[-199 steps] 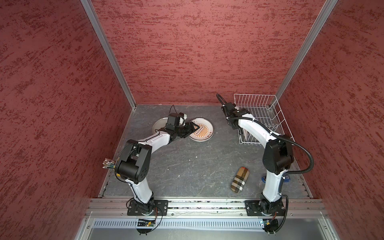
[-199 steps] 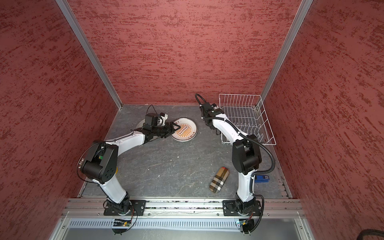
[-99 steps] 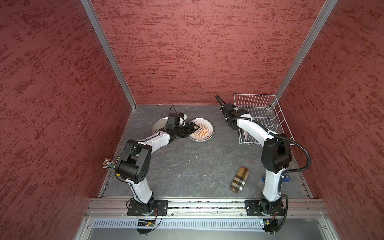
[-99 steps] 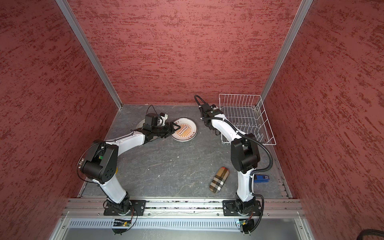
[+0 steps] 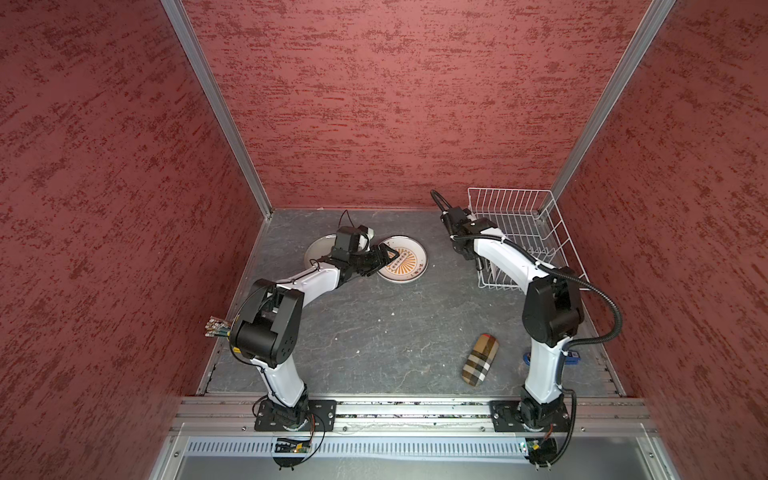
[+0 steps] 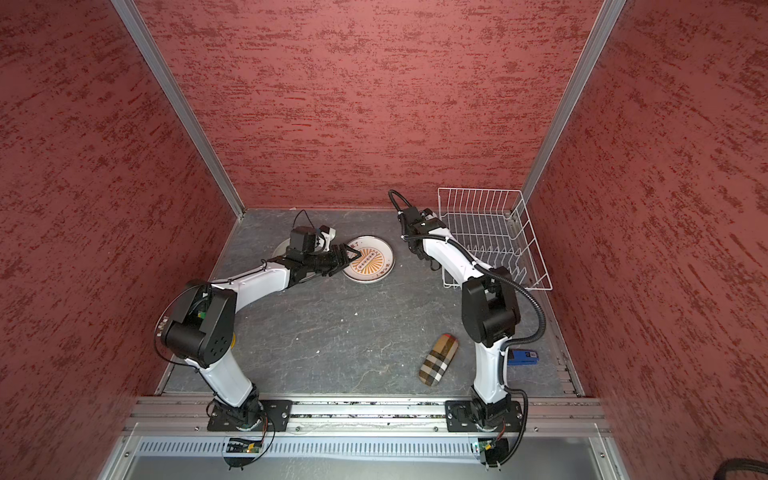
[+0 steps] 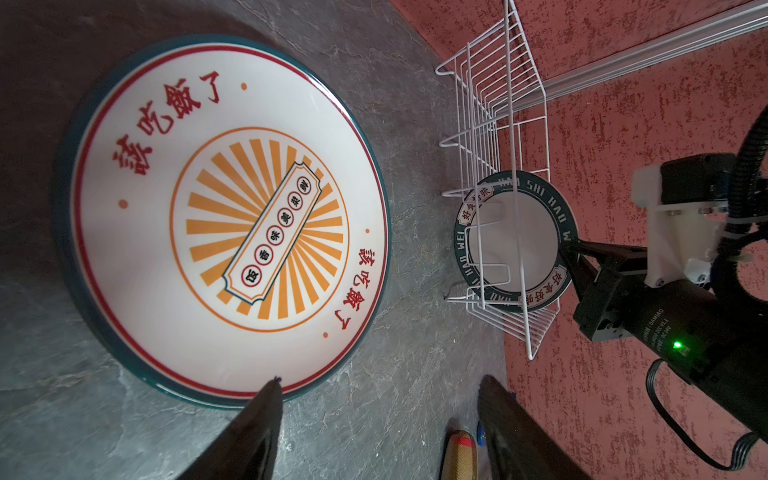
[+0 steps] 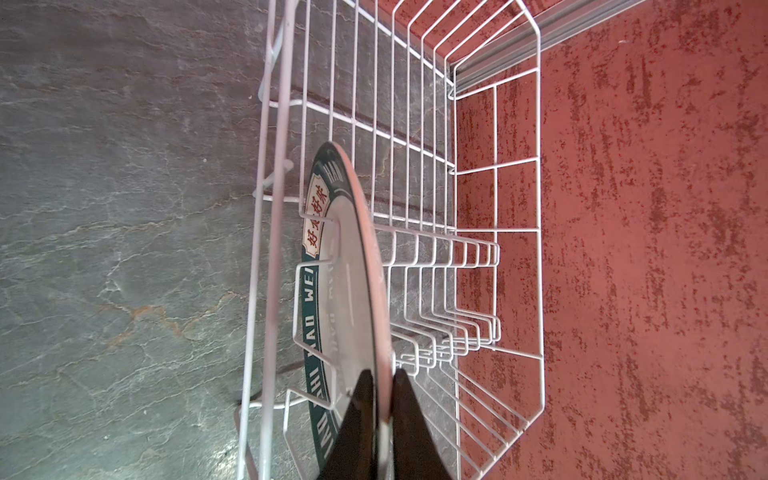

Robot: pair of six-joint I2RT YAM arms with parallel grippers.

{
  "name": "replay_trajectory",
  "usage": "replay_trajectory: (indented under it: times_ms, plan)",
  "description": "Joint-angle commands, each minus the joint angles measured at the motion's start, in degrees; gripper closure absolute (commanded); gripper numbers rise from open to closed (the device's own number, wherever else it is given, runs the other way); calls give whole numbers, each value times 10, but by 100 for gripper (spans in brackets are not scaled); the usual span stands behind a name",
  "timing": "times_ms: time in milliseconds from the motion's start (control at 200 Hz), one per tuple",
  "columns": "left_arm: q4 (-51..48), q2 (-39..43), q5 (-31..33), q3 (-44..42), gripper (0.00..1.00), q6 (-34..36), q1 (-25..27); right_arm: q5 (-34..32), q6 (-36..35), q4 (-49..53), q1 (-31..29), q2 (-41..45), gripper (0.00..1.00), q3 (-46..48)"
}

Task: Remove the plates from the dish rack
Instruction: 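Lift the green-rimmed plate up out of the rack with the right gripper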

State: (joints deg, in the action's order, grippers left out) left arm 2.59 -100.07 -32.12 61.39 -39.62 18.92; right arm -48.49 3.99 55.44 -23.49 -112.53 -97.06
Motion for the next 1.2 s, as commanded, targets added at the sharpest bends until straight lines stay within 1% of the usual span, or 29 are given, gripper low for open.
replay_trajectory:
  times_ms: [0,75,326,471,616,767,877,952,1002,1077,1127,1197]
  plan:
    - [9,11,-5,-6,25,6,-4,-28,-1,-9,-5,-8,94,5]
    - [10,9,-7,-2,25,5,-5,-38,0,-6,-7,-8,100,5]
    - [6,8,-10,7,25,8,-5,-74,-10,-17,-9,21,100,12]
    - [14,16,-10,1,25,7,-5,-97,-37,-57,-9,81,100,29]
    - [31,20,-14,-6,24,-1,-5,-99,-54,-80,-9,140,100,32]
    - [46,19,-25,-6,23,-10,-5,-116,-67,-99,-10,188,100,33]
    - [46,16,-26,-3,23,-19,-8,-58,-57,-140,-10,248,100,45]
    - [63,10,-35,-8,22,-37,-15,27,-27,-166,-10,287,100,58]
    - [92,6,-44,-17,22,-56,-20,100,-3,-182,-10,310,100,71]
    - [126,1,-59,-25,22,-79,-24,197,34,-203,-9,322,100,90]
    - [134,-1,-65,-25,22,-86,-24,244,56,-216,-9,320,100,101]
    - [130,0,-66,-24,23,-86,-24,293,84,-240,-9,312,100,119]
